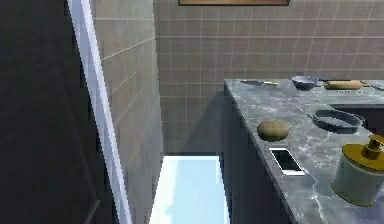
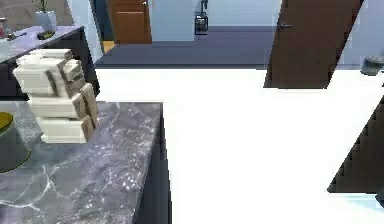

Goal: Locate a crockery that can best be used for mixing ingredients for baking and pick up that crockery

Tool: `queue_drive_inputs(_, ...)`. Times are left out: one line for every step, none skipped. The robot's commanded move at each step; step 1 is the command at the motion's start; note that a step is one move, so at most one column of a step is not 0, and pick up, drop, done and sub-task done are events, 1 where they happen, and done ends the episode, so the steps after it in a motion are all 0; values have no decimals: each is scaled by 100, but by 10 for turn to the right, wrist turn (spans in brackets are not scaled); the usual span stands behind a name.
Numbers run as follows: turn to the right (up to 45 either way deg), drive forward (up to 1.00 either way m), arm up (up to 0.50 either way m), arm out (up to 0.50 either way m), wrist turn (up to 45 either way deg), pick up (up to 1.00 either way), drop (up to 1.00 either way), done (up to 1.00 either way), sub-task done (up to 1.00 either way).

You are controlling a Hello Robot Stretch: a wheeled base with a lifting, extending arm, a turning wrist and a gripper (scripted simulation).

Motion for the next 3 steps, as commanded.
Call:
queue_drive_inputs(0, 100, 0, 0, 0, 0, 0, 0, 0)
queue_drive_inputs(150, 0, 0, 0, 0, 0, 0, 0, 0)
queue_drive_inputs(0, 5, 0, 0, 0, 0, 0, 0, 0)
